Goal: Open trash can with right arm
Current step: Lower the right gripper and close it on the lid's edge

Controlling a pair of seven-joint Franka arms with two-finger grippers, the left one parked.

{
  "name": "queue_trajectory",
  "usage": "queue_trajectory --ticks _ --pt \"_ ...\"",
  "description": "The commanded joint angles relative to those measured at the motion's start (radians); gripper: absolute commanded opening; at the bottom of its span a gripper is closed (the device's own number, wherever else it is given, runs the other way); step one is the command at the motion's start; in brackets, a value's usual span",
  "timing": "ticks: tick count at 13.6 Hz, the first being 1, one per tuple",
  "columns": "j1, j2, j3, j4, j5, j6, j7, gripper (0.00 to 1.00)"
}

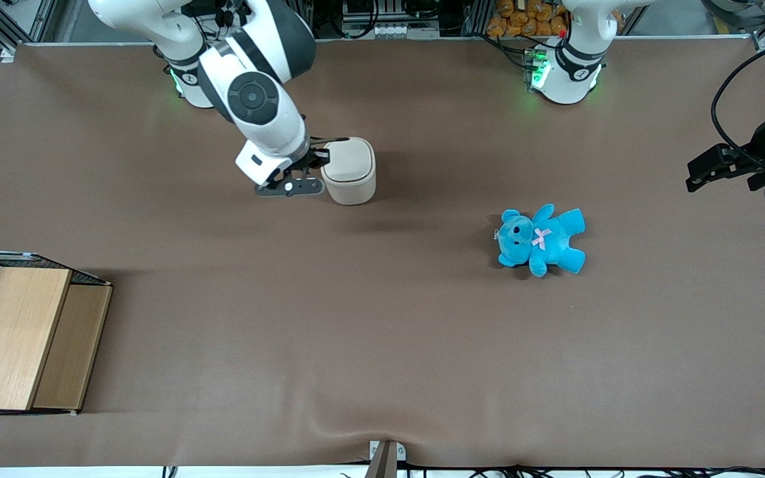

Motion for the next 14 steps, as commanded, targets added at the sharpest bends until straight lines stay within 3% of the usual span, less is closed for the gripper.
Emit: queue_trajectory --ticks 1,8,14 --pt "0.036 -0.012 -0.011 -0.082 0.013 0.092 0.01 0.0" --pt "0.125 -0.011 -0.013 -0.16 0.013 0.154 0.051 0.0" --pt "0.136 0.006 -0.013 -0.172 0.013 0.19 0.053 0.0"
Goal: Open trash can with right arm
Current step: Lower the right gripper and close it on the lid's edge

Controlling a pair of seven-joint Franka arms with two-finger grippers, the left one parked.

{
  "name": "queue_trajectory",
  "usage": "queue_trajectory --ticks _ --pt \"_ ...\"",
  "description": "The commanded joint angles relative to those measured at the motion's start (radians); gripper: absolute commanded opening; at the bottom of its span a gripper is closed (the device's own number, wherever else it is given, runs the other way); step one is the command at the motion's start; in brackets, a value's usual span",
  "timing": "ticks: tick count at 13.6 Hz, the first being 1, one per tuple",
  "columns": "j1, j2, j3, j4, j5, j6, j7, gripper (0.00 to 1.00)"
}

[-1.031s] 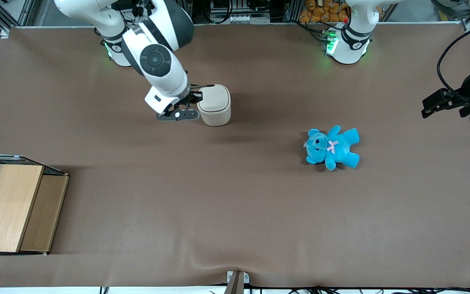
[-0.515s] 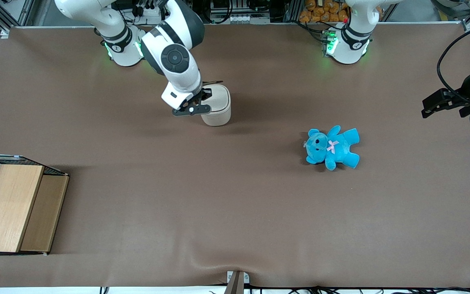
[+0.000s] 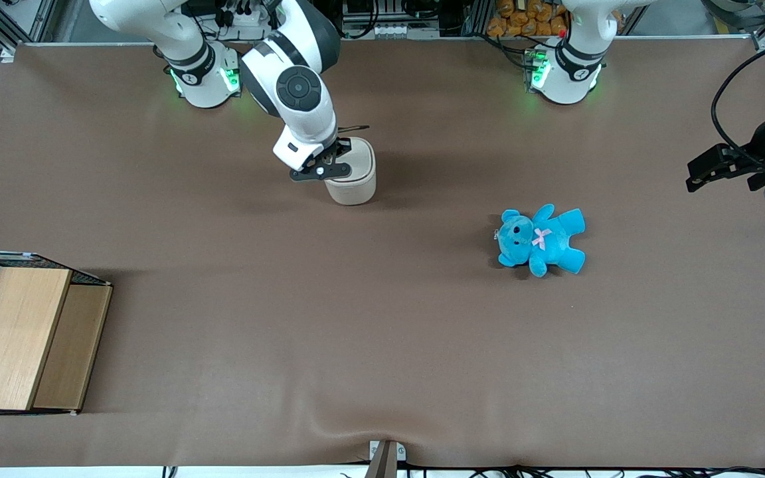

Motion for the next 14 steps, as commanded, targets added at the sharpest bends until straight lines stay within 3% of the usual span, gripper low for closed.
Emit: queue_trajectory --ticks 1,10,14 --pt "0.023 0.0 -0.011 -0.028 0.013 0.04 0.013 0.0" --pt "0.051 0.054 -0.011 -0.037 0.005 0.098 0.047 0.0" --pt "0.044 0.039 -0.013 -0.019 0.005 0.048 0.047 0.0"
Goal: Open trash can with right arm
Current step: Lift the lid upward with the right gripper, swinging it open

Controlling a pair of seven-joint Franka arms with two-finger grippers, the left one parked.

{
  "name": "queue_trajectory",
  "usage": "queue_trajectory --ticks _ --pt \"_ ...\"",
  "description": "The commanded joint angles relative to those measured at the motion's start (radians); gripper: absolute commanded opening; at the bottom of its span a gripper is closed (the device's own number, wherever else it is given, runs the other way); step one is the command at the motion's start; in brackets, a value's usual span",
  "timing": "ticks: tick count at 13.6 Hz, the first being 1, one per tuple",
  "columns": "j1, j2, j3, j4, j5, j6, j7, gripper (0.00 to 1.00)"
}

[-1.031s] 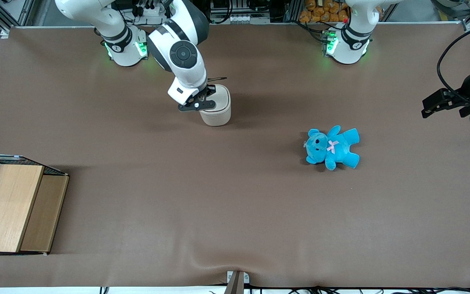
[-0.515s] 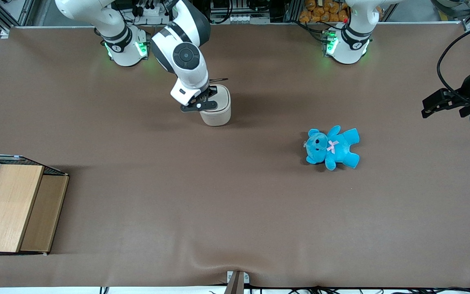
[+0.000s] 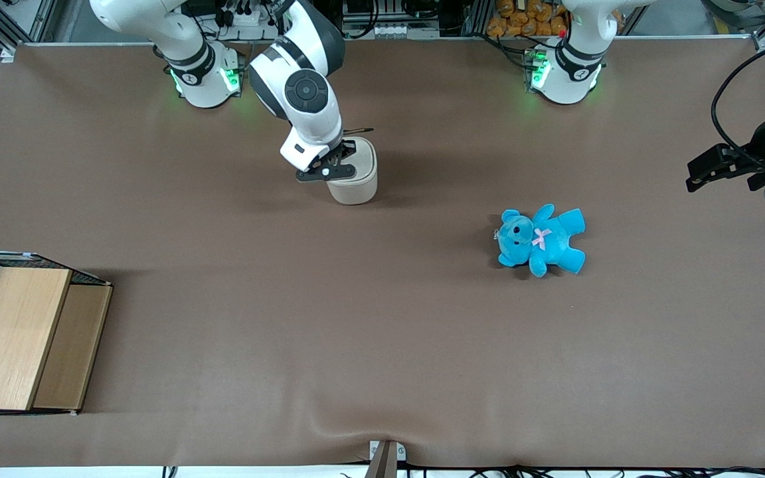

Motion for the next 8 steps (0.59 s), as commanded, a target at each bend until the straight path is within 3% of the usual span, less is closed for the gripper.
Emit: queue_trajectory --ticks 1,8 --pt "0.015 0.009 -0.013 0.023 0.005 -0.045 0.02 0.0" --pt "-0.013 0.0 -0.023 0.189 0.013 -0.246 0.025 0.0"
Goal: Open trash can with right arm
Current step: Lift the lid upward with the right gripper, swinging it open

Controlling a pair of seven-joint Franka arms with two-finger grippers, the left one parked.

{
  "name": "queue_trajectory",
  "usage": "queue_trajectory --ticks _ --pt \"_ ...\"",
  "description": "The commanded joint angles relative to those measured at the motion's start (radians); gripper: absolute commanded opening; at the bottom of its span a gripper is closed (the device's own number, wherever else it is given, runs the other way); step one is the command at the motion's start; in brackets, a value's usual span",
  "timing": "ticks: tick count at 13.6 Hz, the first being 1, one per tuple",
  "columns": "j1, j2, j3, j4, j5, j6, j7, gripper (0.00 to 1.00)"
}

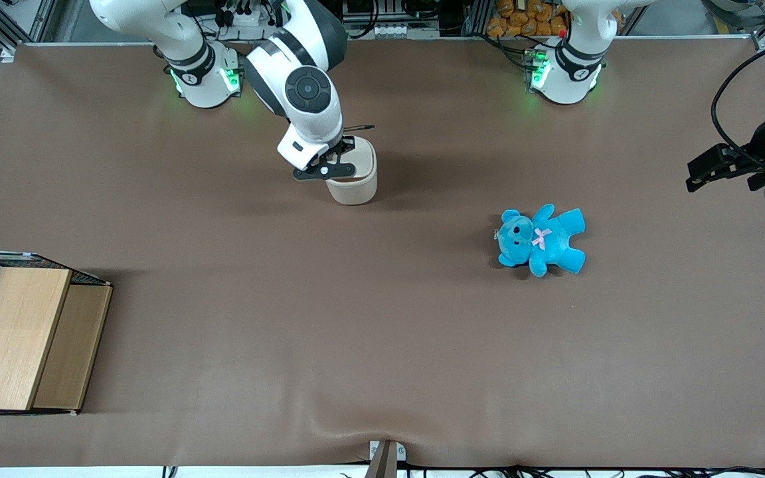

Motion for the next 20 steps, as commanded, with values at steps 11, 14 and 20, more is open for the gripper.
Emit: queue_trajectory --ticks 11,14,20 --pt "-0.121 0.006 -0.001 0.292 0.122 -0.28 0.098 1.0" --pt "-0.223 0.005 -0.001 0.355 0.113 -0.364 0.087 1.0" --pt "-0.437 0.002 -0.001 0.443 0.108 -0.436 0.026 1.0"
